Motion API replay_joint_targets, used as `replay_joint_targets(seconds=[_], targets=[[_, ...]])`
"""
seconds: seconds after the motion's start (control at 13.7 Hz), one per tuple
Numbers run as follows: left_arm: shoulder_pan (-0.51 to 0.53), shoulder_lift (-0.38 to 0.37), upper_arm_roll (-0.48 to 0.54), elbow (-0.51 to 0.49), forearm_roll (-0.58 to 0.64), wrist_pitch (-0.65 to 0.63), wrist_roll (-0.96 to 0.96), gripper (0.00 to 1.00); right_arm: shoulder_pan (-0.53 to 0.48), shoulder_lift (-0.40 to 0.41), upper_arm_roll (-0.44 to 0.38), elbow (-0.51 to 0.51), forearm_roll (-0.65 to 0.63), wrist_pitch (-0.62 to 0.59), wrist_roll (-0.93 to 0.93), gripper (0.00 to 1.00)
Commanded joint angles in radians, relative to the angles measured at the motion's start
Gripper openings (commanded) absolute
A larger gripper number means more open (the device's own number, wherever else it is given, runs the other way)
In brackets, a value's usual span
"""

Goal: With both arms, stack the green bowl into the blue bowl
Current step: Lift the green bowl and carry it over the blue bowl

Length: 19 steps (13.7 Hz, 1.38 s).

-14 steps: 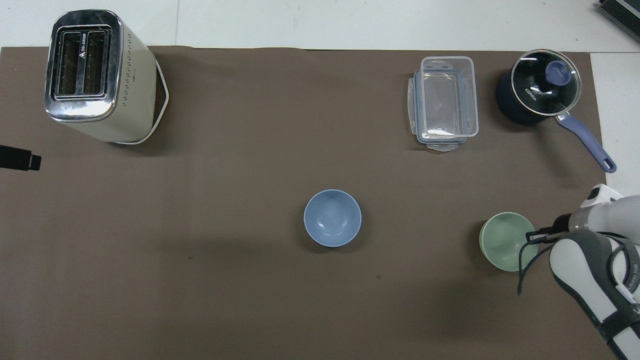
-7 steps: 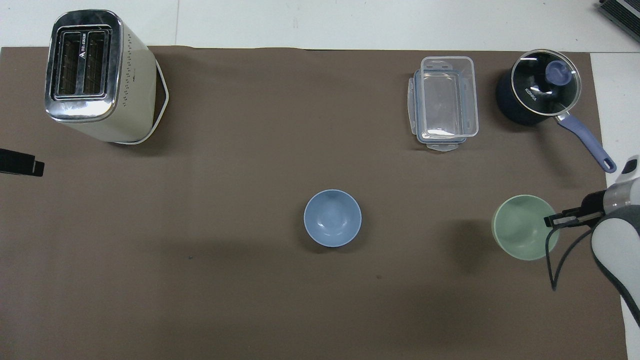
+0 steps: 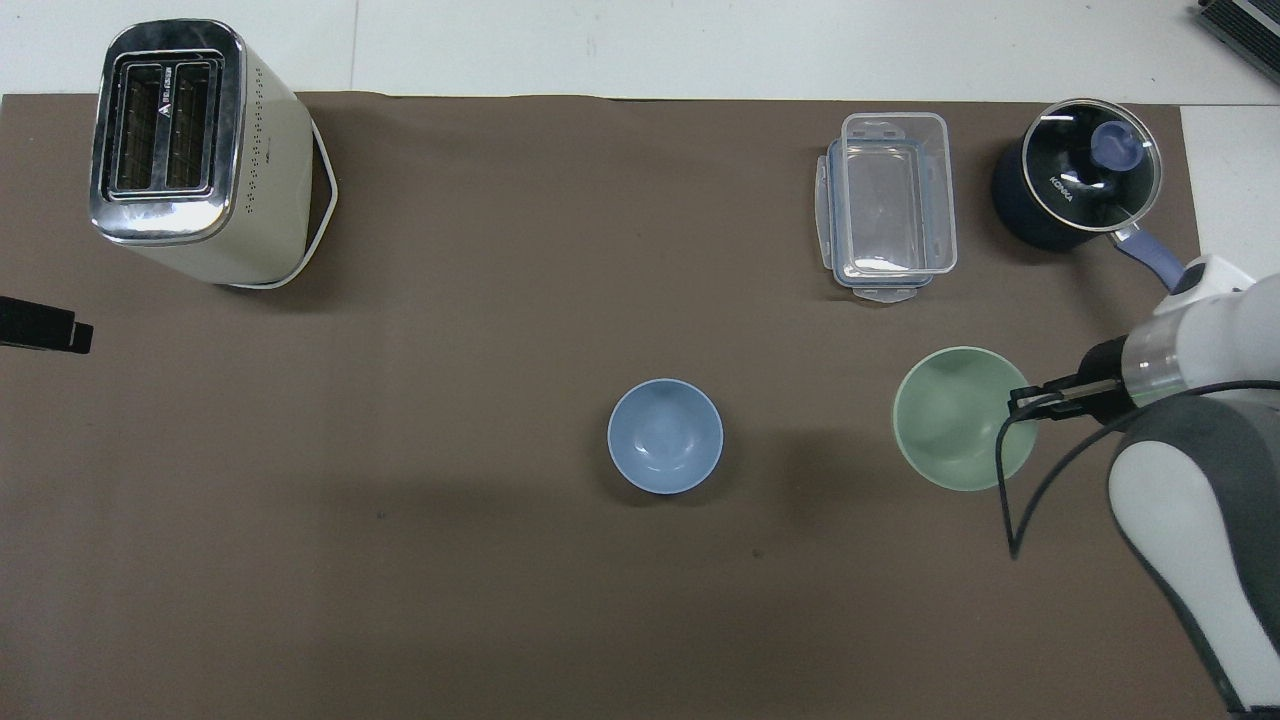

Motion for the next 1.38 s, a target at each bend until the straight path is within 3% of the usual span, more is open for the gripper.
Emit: replay_joint_targets(seconds=[0.0,0.36,0.66,1.31], targets=[[0.003,-0.013,0.000,-0.006,0.000,-0.019,-0.014,1.00,0.103,0.068,0.004,0.045,0.040,0.012,0.152,0.00],[0.003,-0.016,0.002,-0.006,0.000,-0.020,-0.014,1.00,0.257,0.176,0.004,0.117,0.131,0.127,0.357,0.00],[-0.001,-0.016,0.000,-0.006,0.000,-0.022,-0.015,1.00,0.346,0.233,0.004,0.119,0.148,0.188,0.454,0.00],[0.005,-0.016,0.002,-0.006,0.000,-0.022,-0.015,1.00,0.381,0.282,0.018,0.059,0.160,0.247,0.456,0.00]])
